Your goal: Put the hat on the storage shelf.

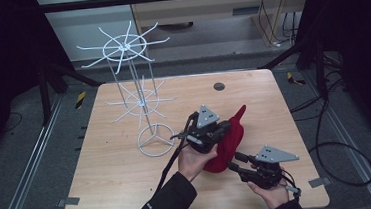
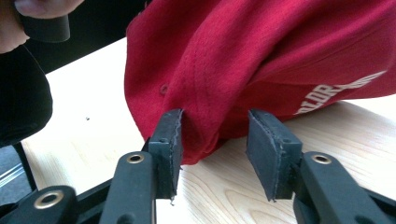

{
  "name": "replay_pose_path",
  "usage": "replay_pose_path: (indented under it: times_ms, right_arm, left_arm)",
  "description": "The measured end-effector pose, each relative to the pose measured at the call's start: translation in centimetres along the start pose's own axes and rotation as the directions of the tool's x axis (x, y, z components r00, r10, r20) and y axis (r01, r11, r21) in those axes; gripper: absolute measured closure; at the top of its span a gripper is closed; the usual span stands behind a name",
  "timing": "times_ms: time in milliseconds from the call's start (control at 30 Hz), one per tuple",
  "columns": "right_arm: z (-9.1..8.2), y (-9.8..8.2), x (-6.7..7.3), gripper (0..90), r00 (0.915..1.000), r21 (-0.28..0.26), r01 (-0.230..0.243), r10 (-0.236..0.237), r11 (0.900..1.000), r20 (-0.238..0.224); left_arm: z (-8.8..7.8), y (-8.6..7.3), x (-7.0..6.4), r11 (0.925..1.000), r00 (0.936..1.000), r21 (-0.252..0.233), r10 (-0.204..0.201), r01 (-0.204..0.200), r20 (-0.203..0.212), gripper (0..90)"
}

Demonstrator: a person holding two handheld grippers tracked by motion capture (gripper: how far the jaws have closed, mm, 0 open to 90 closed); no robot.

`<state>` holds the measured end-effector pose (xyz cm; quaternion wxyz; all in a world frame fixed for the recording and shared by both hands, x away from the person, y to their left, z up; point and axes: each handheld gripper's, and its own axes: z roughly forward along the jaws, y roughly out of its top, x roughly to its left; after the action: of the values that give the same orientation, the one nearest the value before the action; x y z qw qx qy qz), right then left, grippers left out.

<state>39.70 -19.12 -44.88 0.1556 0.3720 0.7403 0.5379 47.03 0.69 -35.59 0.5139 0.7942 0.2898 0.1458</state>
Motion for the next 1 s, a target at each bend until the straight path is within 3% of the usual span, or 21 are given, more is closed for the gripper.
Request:
replay_pose_path:
  times_ms: [67,133,167,200,400,533,633,867,1000]
  right_arm:
    - [0.5,0.0,-0.1,59.3,0.9998,0.003,-0.002,0.002,1.0,-0.017]
    - [1.0,0.0,-0.3,68.6,0.9998,0.008,-0.004,0.004,1.0,-0.021]
    - [1.2,0.1,-0.5,79.4,0.9996,0.009,-0.005,0.005,1.0,-0.028]
    - [1.2,0.1,-0.5,83.5,0.9999,0.011,-0.002,0.002,1.0,-0.016]
    - [0.2,0.5,-0.8,86.4,0.9996,0.012,-0.002,0.002,1.0,0.027]
    - [-0.9,0.9,-1.2,86.4,0.9952,-0.015,0.014,-0.013,1.0,0.097]
    - [-2.0,1.6,-1.4,86.3,0.9872,-0.039,0.042,-0.035,0.998,0.155]
    - [-2.9,3.8,-0.7,86.4,0.9779,-0.037,0.111,-0.103,0.993,0.182]
    - [-2.5,4.6,-0.3,86.2,0.9802,-0.026,0.111,-0.105,0.993,0.168]
  left_arm:
    - [0.1,0.1,-0.1,0.9999,0.9998,-0.002,-0.014,0.014,0.012,85.8]
    - [0.3,0.2,-0.2,0.9999,0.9997,-0.003,-0.016,0.016,0.02,85.8]
    - [0.4,0.3,-0.4,0.9999,0.9996,-0.006,-0.014,0.015,0.022,85.8]
    - [0.4,0.3,-0.4,0.9999,0.9996,-0.006,-0.014,0.015,0.022,85.8]
    - [-0.1,0.4,0.0,0.9997,0.9995,-0.013,-0.02,0.02,0.024,85.6]
    - [-0.9,-0.2,0.9,0.9993,0.999,-0.005,-0.038,0.038,0.025,85.4]
    - [-1.3,-1.1,1.7,0.9988,0.9984,0.004,-0.048,0.048,0.029,85.2]
    - [-1.5,-2.7,2.1,0.9984,0.9982,0.024,-0.052,0.052,0.029,85.0]
    - [-1.6,-3.8,2.5,0.9979,0.9985,0.036,-0.055,0.054,0.009,85.0]
